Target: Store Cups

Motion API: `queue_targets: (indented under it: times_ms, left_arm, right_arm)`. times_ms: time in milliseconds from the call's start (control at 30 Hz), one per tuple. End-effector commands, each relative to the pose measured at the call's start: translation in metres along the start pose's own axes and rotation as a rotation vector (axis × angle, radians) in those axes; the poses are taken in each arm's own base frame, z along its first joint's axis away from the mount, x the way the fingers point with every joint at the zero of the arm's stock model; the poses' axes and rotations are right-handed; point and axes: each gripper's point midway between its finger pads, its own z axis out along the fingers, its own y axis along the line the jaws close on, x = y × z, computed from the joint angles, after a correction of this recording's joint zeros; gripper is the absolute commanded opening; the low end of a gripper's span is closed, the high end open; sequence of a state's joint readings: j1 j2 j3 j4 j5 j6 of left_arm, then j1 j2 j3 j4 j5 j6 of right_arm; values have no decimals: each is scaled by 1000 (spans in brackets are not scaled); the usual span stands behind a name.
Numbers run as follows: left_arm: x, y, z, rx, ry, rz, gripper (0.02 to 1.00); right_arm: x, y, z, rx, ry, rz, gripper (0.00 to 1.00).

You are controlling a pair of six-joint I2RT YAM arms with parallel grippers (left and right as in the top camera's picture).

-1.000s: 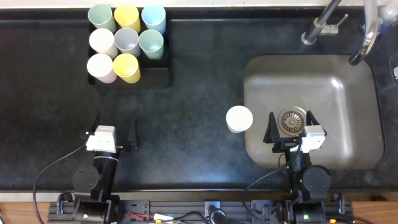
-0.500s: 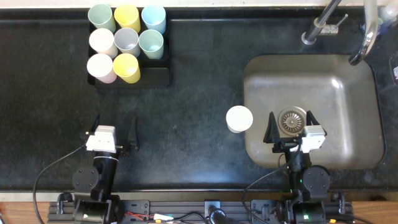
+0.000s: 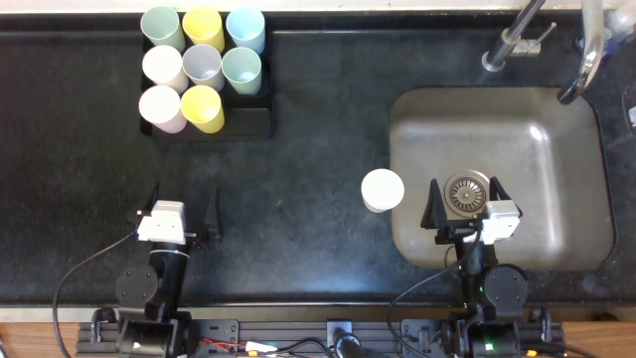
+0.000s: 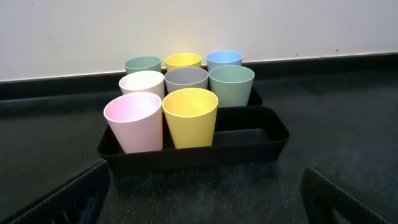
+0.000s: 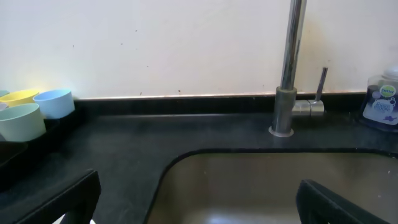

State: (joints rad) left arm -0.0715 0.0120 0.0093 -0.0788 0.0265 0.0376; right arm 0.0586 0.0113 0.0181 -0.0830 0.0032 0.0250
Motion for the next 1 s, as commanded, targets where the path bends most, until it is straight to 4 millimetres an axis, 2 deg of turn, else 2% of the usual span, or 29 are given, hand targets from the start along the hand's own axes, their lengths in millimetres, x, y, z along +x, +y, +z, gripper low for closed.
queue_targets:
  times_ms: [33,100,267,400,433,533,700,733,767,867,1000]
  left_arm:
    - [-1,0,0,2,-5,26,1000]
    - [-1,0,0,2,-5,26,998]
    - [-1,0,0,2,-5,26,998]
    - [-1,0,0,2,-5,26,998]
    - [-1,0,0,2,-5,26,998]
    - [-1,0,0,2,-5,26,998]
    - [-1,0,0,2,-5,26,998]
    - [-1,0,0,2,-5,26,1000]
    - [-1,0,0,2,-5,26,998]
    - [-1,0,0,2,-5,26,998]
    - [-1,0,0,2,-6,26,998]
  right_arm:
    - [4,0,0,-6,1,-4,998]
    - [1,1,0,-8,-7,-4,998]
    - [-41,5,-9,-8,3,-6,996]
    - [-80,10,-12,2,169,0,998]
    - [-94,11,-6,10,259,2,998]
    - [-109,13,16,30,494,5,998]
    - [-91,13,39,71,900,-6,998]
    - [-85,15,41,70,954,-13,998]
    - [-68,17,41,59,1074,-103,996]
    - [-36,26,30,-33,1249,-265,996]
    - [3,54,19,-200,1368,-364,998]
